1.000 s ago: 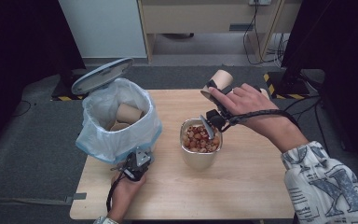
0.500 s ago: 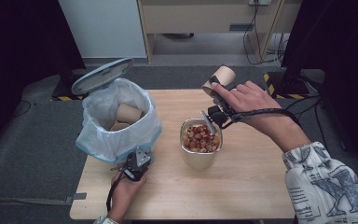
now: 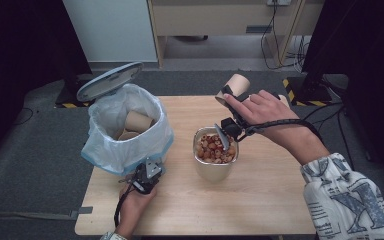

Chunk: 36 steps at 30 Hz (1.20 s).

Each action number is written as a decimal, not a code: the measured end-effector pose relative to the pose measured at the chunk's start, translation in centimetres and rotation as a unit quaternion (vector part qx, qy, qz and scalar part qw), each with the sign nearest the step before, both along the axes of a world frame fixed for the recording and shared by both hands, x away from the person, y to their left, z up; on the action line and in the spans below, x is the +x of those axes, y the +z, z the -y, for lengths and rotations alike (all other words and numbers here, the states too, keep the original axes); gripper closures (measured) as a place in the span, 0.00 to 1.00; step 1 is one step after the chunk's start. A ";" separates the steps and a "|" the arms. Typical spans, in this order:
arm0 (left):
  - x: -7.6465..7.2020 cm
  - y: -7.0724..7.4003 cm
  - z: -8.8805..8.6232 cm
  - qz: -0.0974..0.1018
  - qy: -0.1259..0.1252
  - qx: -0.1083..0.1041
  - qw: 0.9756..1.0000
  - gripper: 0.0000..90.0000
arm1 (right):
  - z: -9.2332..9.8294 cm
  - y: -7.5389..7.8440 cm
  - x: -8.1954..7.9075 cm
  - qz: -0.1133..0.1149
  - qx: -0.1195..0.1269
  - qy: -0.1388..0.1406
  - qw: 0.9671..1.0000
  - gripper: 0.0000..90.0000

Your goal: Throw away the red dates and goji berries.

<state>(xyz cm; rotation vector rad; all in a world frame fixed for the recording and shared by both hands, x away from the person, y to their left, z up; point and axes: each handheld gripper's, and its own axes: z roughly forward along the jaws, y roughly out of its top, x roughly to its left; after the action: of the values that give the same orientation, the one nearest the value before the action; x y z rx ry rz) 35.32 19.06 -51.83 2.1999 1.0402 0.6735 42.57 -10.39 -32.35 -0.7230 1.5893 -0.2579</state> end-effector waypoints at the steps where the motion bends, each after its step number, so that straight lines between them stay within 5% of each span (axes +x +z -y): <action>1: 0.0 0.0 0.0 0.000 0.000 0.000 1.000 0.99 | -0.1 -0.4 -0.2 -0.003 -0.017 0.002 1.000 0.40; 7: 0.0 0.0 0.0 0.000 0.000 0.000 1.000 0.99 | -0.2 -0.5 0.1 -0.003 0.003 -0.001 1.000 0.40; 11: 0.0 0.0 0.0 0.000 0.000 -0.001 1.000 0.99 | -0.3 -1.0 -0.2 -0.009 -0.023 0.006 1.000 0.40; 14: 0.0 0.0 0.0 0.000 0.000 0.001 1.000 0.99 | 0.0 0.6 0.4 0.007 0.019 -0.006 1.000 0.40; 18: 0.0 0.0 0.0 0.000 -0.001 0.001 1.000 0.99 | -0.3 -2.7 -0.1 -0.021 -0.055 -0.001 0.998 0.40; 21: 0.0 0.0 0.0 -0.001 0.000 -0.001 1.000 0.99 | -0.2 -0.7 0.3 -0.005 0.007 -0.008 1.000 0.40; 22: 0.0 0.0 0.0 -0.001 0.000 0.000 1.000 0.99 | -0.2 -0.5 0.3 -0.004 0.010 -0.006 1.000 0.40; 25: 0.0 0.0 0.0 -0.001 0.000 -0.001 1.000 0.99 | -0.3 -1.8 -0.2 -0.009 -0.031 0.000 0.999 0.40; 36: 0.0 0.0 0.0 0.000 0.000 0.000 1.000 0.99 | -0.1 -0.6 -0.2 -0.001 -0.021 -0.003 1.000 0.40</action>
<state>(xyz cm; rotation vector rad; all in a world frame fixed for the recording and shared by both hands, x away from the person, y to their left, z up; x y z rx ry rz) 35.31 19.04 -51.83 2.2001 1.0401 0.6737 42.33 -10.34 -32.96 -0.7520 1.5925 -0.2965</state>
